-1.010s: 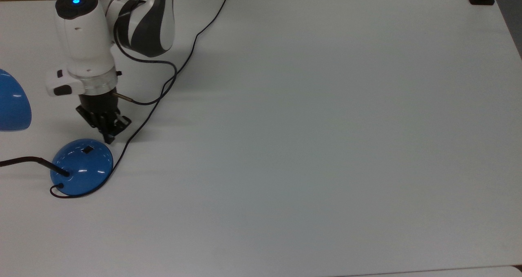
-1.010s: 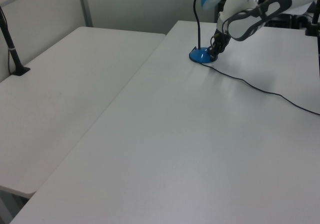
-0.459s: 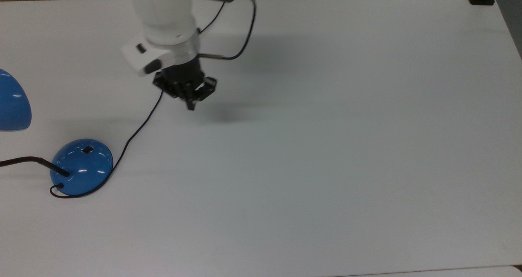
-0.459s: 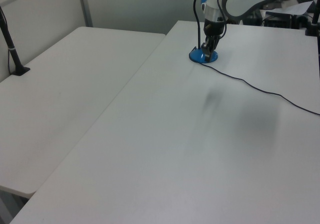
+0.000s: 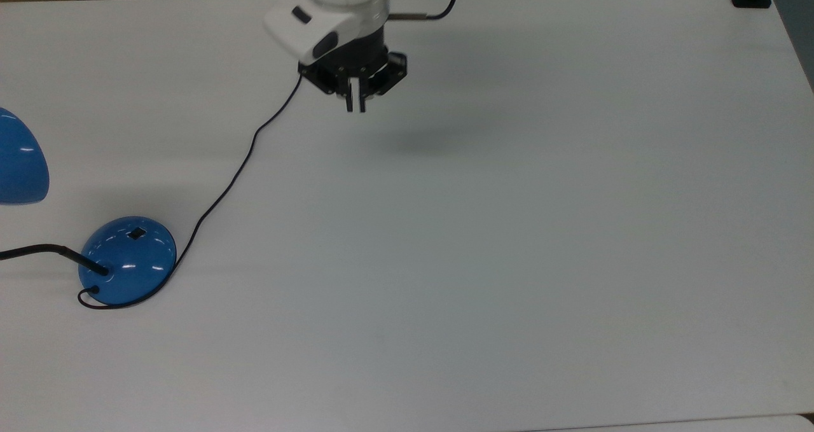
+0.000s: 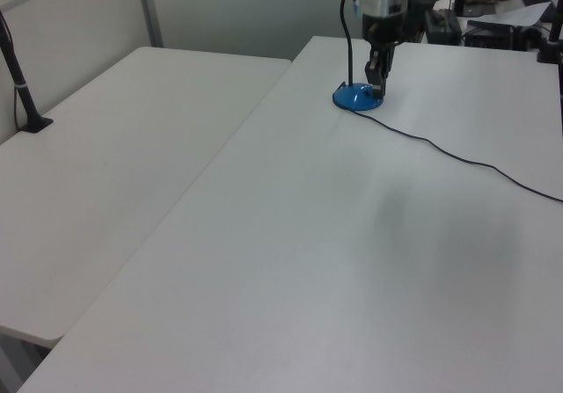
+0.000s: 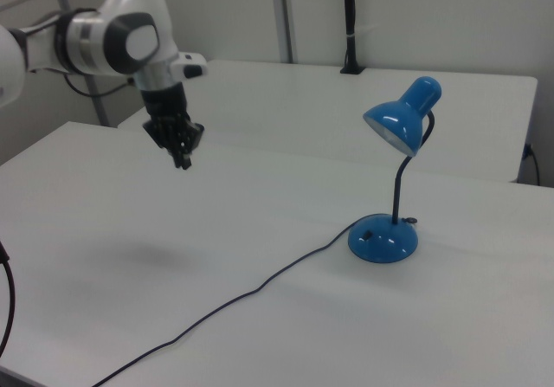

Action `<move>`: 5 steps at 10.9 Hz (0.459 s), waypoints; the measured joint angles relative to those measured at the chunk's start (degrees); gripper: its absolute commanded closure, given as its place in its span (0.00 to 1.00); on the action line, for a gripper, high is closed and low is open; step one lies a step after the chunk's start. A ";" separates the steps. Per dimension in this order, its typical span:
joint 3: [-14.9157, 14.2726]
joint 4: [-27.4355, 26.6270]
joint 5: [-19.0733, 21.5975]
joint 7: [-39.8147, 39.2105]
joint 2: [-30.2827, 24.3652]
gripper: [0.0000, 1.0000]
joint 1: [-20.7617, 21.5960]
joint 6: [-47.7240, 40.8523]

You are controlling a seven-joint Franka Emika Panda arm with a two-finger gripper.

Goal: Turn off the lamp

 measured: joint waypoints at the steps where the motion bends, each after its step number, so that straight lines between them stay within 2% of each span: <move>1: -0.04 0.42 -0.02 0.00 -0.96 0.36 1.13 -1.69; 2: -0.07 0.56 -0.46 0.00 -1.96 0.13 1.86 -3.37; 5: -0.20 0.62 -1.26 -0.01 -5.03 0.00 2.17 -5.00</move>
